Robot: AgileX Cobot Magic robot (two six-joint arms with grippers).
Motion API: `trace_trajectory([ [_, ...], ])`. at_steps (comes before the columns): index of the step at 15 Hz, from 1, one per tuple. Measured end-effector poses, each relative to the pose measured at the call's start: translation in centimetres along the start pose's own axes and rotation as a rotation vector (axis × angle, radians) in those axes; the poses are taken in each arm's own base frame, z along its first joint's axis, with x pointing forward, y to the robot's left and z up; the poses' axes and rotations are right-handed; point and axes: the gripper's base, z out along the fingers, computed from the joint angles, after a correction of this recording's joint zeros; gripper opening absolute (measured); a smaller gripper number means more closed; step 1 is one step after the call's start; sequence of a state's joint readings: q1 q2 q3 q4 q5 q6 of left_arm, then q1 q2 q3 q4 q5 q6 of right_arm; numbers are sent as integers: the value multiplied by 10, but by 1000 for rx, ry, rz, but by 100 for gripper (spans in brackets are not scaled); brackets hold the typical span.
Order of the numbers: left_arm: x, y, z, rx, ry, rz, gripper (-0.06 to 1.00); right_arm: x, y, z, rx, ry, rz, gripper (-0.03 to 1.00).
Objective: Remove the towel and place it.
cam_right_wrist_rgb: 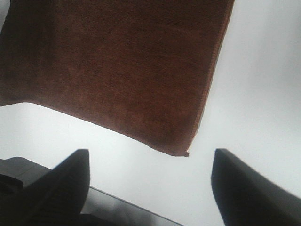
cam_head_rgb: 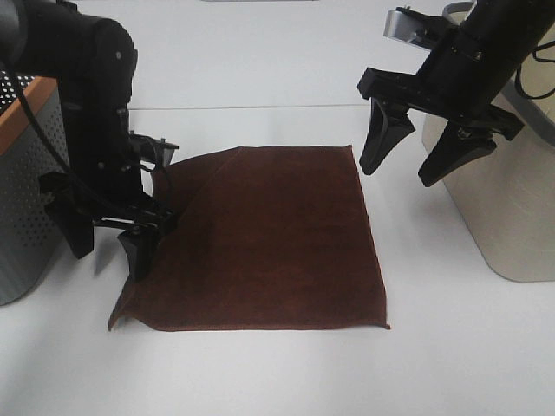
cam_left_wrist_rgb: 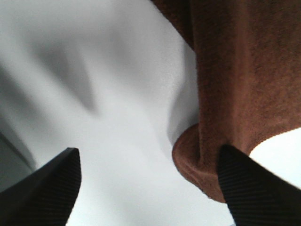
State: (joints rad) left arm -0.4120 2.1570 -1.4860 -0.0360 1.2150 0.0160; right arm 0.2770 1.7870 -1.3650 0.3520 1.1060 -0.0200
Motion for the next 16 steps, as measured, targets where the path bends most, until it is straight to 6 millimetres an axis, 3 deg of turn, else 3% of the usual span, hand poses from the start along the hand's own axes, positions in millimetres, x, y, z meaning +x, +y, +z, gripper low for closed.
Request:
trace_trajectory([
  [4,-4,1,20,-6,51,-5,76,0,0,0,0,-1,-16,69],
  [9,-5,7,19,-74,47,-71,72,-1,0,0,0,-11,-20,69],
  [11,-13,6,0,-59,-22,-85,72,-1,0,0,0,-11,-20,69],
  [16,-5,-4,-99,29,-318,-100,72,0,0,0,0,-4,-23,69],
])
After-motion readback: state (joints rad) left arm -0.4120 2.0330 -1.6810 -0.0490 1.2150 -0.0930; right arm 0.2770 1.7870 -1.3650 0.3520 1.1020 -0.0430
